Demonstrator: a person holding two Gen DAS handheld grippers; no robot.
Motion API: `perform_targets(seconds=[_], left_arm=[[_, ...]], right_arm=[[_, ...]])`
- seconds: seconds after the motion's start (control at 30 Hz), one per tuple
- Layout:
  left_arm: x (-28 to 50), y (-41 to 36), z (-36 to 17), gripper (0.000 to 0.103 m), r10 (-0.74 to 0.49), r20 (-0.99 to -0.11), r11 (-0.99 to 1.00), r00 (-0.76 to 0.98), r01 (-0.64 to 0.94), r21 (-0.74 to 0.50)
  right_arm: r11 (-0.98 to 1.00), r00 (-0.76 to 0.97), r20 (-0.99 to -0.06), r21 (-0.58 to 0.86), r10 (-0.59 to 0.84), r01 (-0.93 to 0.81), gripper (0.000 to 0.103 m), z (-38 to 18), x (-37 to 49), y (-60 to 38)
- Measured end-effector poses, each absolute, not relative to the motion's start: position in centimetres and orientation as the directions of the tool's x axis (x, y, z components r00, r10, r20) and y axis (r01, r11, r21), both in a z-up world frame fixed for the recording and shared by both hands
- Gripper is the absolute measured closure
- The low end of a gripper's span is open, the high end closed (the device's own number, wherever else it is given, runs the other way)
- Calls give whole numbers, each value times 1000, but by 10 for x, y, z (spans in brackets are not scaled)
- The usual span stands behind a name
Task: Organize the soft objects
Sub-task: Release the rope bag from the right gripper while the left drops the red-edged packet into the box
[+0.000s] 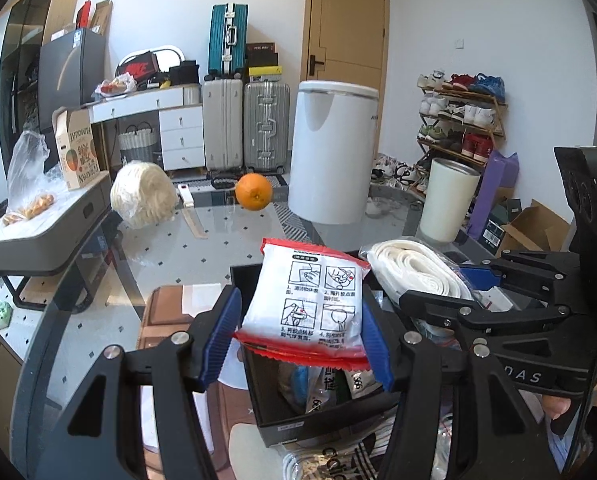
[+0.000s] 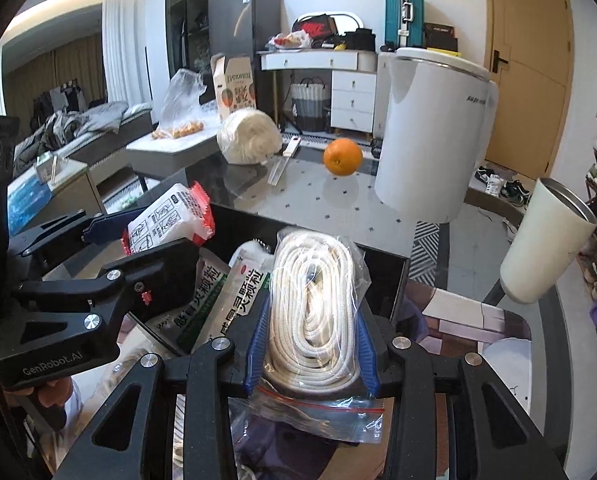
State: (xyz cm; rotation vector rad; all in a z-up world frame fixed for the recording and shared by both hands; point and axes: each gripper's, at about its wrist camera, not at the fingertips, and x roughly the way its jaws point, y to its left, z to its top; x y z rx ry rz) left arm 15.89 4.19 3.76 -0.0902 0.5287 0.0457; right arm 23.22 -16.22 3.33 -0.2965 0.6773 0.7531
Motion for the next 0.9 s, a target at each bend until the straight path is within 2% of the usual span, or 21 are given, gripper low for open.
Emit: perform_targets(seconds=[0.43, 0.6, 0.63, 0.67, 0.7, 0.77, 0.8, 0.87, 0.9], left_arm=[[176, 35, 24, 46, -10, -550, 998, 835, -24, -54], [177, 34, 23, 43, -23, -568, 999, 823, -2, -43], [176, 34, 24, 38, -30, -570, 999, 821, 5, -46], [175, 34, 24, 28, -34, -570, 999, 821, 9, -48], [174, 33, 25, 25, -50, -569, 998, 821, 22, -56], [169, 30, 27, 11, -66, -570, 998, 819, 44, -52], [166, 26, 29, 8, -52, -569, 999, 821, 42, -30], [159, 22, 33, 0, -30, -558, 999, 829, 34, -4], [155, 21, 36, 0, -33, -551, 999, 834, 35, -7]], right_arm=[[678, 512, -726, -86, 459, -730, 64, 24, 242, -147], [674, 527, -708, -97, 471, -732, 55, 32, 236, -156], [676, 532, -700, -95, 477, -730, 54, 35, 234, -160], [679, 535, -694, -90, 482, -729, 53, 38, 232, -163], [683, 538, -689, -86, 485, -726, 51, 41, 230, -166], [702, 561, -678, -92, 475, -706, 38, 46, 225, -174], [710, 571, -670, -92, 475, -698, 35, 48, 222, -179], [724, 580, -655, -73, 485, -686, 19, 52, 217, -191], [733, 586, -648, -63, 486, -678, 16, 53, 214, -196]])
